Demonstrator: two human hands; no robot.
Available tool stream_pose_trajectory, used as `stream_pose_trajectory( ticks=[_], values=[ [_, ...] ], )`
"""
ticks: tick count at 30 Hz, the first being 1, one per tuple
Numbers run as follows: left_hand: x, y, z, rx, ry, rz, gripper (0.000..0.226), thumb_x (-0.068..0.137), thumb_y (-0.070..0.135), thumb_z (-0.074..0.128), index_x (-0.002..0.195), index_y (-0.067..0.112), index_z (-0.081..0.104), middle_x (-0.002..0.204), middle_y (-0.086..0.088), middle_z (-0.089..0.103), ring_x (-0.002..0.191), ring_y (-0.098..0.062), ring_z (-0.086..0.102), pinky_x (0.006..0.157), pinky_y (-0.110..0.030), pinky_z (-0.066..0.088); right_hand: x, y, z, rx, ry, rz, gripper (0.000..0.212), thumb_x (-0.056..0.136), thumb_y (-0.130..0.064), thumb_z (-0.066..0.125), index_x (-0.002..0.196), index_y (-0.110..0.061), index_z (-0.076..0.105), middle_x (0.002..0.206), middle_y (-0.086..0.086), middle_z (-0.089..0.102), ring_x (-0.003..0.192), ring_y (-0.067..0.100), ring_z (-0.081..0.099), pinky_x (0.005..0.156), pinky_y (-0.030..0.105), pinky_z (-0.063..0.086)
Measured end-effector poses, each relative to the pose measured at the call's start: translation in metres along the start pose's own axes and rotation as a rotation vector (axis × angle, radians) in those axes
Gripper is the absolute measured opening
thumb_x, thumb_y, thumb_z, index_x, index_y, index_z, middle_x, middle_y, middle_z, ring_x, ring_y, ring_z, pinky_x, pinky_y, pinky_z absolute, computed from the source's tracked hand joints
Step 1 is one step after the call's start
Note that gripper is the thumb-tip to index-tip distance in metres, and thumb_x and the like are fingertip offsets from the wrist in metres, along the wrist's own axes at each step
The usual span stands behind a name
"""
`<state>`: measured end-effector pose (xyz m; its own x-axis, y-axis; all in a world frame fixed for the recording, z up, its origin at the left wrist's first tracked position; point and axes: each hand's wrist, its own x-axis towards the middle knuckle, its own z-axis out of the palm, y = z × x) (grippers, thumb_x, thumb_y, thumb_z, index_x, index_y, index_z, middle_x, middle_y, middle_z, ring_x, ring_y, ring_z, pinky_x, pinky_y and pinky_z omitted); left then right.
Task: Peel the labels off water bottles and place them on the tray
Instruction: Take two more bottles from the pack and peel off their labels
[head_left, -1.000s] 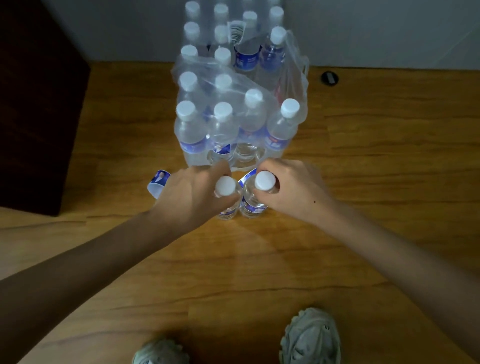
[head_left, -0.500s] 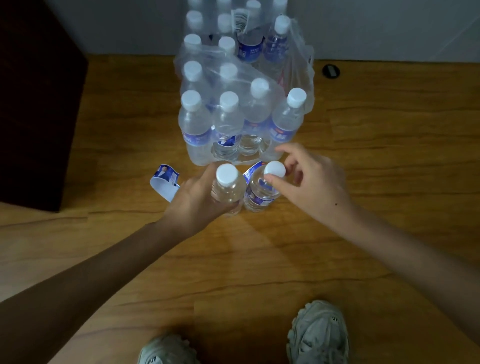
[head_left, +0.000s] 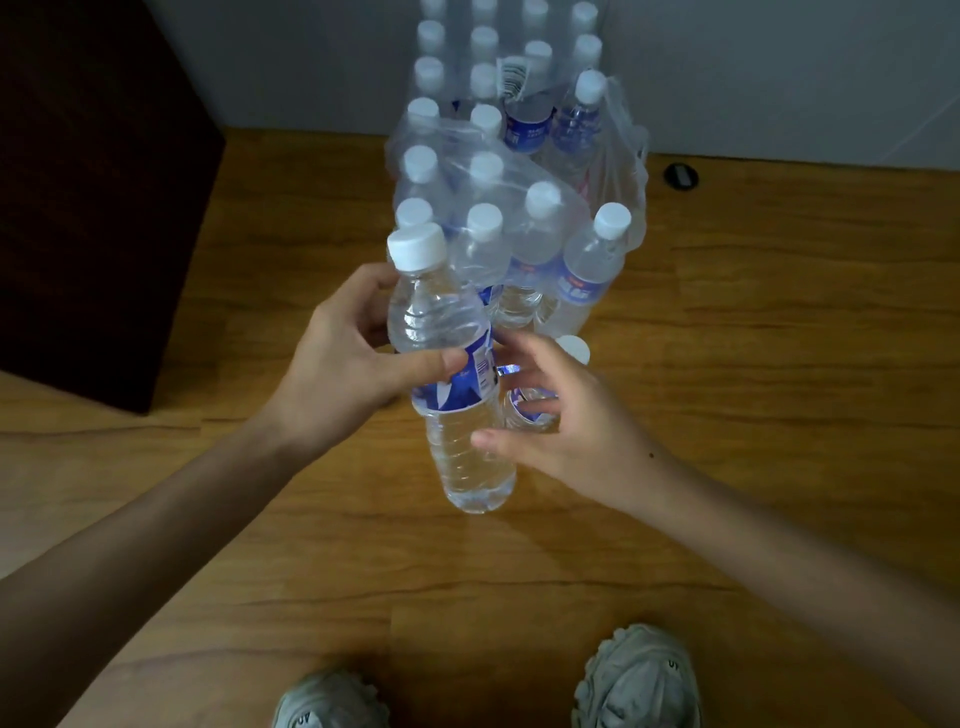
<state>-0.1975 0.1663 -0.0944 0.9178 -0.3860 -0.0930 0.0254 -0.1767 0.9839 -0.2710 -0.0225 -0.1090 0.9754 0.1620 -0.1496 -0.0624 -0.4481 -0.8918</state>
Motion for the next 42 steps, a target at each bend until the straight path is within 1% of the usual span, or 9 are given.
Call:
stream_pose_trajectory(
  ticks=[4, 9, 13, 19, 25, 29, 34, 38, 42],
  values=[
    [0.001, 0.004, 0.003, -0.147, -0.053, -0.035, 0.057, 0.062, 0.019, 0.08, 0.114, 0.017, 0.057, 0.099, 0.003, 0.075, 0.089, -0.017, 0.072, 0.066, -0.028, 0.058, 0.01, -0.001, 0.004, 0.139, -0.045, 0.058, 0.071, 0.067, -0.038, 0.079, 0.127, -0.037, 0.043, 0.116, -0.016, 0.063, 0.107, 0.001, 0.06, 0.089, 0.025, 0.05],
    [-0.003, 0.0, 0.011, -0.282, -0.036, -0.082, 0.055, 0.073, 0.018, 0.072, 0.124, 0.011, 0.054, 0.105, -0.002, 0.073, 0.092, -0.019, 0.072, 0.066, -0.026, 0.057, 0.012, -0.001, 0.004, 0.186, 0.086, 0.082, 0.069, 0.061, -0.029, 0.086, 0.122, -0.025, 0.053, 0.104, -0.009, 0.071, 0.095, 0.007, 0.068, 0.085, 0.031, 0.055],
    [-0.016, -0.01, 0.023, -0.301, -0.039, -0.105, 0.06, 0.077, 0.015, 0.064, 0.134, 0.016, 0.045, 0.111, -0.005, 0.072, 0.098, -0.021, 0.07, 0.073, -0.028, 0.057, 0.012, 0.002, 0.006, 0.275, 0.155, 0.146, 0.068, 0.06, -0.02, 0.089, 0.119, -0.022, 0.055, 0.098, -0.002, 0.074, 0.09, 0.011, 0.071, 0.083, 0.037, 0.056],
    [-0.03, -0.018, 0.037, -0.159, -0.119, -0.09, 0.088, 0.071, 0.009, 0.079, 0.141, 0.031, 0.033, 0.117, 0.002, 0.069, 0.104, -0.014, 0.067, 0.077, -0.023, 0.054, 0.014, 0.0, 0.007, 0.402, 0.163, 0.253, 0.065, 0.058, -0.019, 0.087, 0.115, -0.024, 0.055, 0.097, 0.002, 0.073, 0.085, 0.013, 0.072, 0.077, 0.036, 0.058],
    [-0.026, -0.015, 0.041, -0.075, -0.034, -0.057, 0.085, 0.067, 0.013, 0.082, 0.137, 0.03, 0.037, 0.11, 0.005, 0.07, 0.099, -0.01, 0.069, 0.077, -0.022, 0.054, 0.016, -0.003, 0.008, 0.383, 0.151, 0.293, 0.06, 0.06, -0.033, 0.085, 0.113, -0.03, 0.055, 0.103, -0.002, 0.07, 0.089, 0.011, 0.07, 0.073, 0.032, 0.056],
    [-0.024, -0.013, 0.036, -0.104, 0.032, -0.089, 0.088, 0.061, 0.018, 0.082, 0.135, 0.032, 0.037, 0.109, 0.004, 0.071, 0.097, -0.014, 0.07, 0.077, -0.028, 0.058, 0.016, -0.013, 0.0, 0.367, 0.113, 0.246, 0.035, 0.074, -0.04, 0.075, 0.107, -0.034, 0.065, 0.102, -0.008, 0.07, 0.093, 0.01, 0.069, 0.079, 0.037, 0.056],
    [-0.024, -0.008, 0.03, -0.065, 0.089, -0.082, 0.094, 0.06, 0.022, 0.087, 0.138, 0.028, 0.035, 0.112, 0.002, 0.069, 0.096, -0.012, 0.07, 0.074, -0.026, 0.058, 0.018, -0.029, -0.015, 0.195, 0.224, 0.048, 0.015, 0.083, -0.026, 0.071, 0.097, -0.029, 0.068, 0.088, -0.012, 0.073, 0.082, 0.0, 0.07, 0.068, 0.017, 0.054],
    [-0.028, -0.006, 0.03, -0.025, 0.101, -0.069, 0.093, 0.056, 0.026, 0.079, 0.137, 0.03, 0.033, 0.115, 0.003, 0.066, 0.097, -0.007, 0.068, 0.072, -0.019, 0.055, 0.024, -0.031, -0.017, 0.035, 0.289, 0.02, 0.012, 0.08, -0.021, 0.075, 0.091, -0.019, 0.074, 0.08, -0.013, 0.074, 0.072, -0.001, 0.07, 0.069, 0.025, 0.058],
    [-0.031, -0.009, 0.028, 0.03, 0.091, -0.078, 0.099, 0.056, 0.034, 0.079, 0.142, 0.031, 0.03, 0.118, 0.007, 0.064, 0.102, -0.005, 0.065, 0.074, -0.018, 0.056, 0.026, -0.031, -0.02, -0.028, 0.294, -0.006, 0.005, 0.081, -0.019, 0.073, 0.084, -0.016, 0.076, 0.074, -0.013, 0.073, 0.068, -0.002, 0.07, 0.065, 0.021, 0.056]
  ],
)
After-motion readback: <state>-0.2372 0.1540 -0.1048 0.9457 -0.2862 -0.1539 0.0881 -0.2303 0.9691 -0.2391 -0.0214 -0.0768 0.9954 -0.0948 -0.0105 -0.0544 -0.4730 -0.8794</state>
